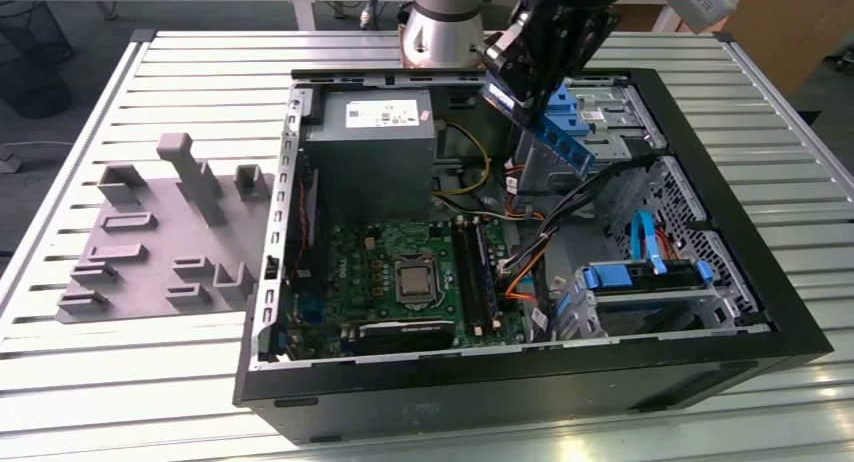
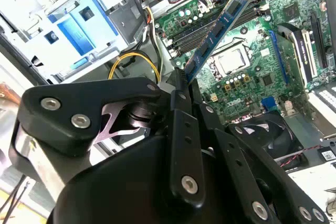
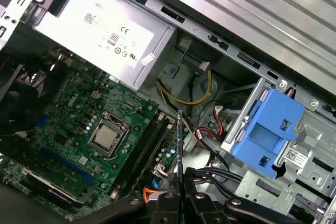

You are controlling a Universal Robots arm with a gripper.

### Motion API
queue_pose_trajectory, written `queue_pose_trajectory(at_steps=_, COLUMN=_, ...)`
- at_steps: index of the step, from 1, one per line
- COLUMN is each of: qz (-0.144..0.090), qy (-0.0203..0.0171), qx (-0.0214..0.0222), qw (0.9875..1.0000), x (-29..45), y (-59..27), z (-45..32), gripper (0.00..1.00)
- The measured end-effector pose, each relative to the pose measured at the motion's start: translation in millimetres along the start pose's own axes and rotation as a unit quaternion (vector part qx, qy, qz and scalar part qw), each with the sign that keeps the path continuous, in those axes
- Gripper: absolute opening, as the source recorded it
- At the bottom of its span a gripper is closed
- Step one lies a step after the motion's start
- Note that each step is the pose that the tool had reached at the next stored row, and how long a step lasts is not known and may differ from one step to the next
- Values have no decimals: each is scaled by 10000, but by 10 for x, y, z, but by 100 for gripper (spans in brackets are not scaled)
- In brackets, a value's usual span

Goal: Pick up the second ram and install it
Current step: 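Insert the second ram into the second slot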

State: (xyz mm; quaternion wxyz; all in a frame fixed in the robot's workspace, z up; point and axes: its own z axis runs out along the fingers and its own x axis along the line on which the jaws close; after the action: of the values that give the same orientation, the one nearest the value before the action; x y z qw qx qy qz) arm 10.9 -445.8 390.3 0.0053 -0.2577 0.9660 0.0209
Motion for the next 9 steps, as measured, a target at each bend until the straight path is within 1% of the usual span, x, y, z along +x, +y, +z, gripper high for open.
queue_pose_trajectory(at_steps=1, qz=9, qy=0, qx=0, qw=10000, x=0, y=0, z=0, gripper=14)
queue_pose_trajectory(at_steps=2, qz=67, qy=-3, qx=1, qw=10000, x=0, y=0, z=0, gripper=14)
queue_pose_trajectory(at_steps=9, qz=132, qy=-5, qx=3, qw=9999, x=0, y=0, z=0, gripper=14)
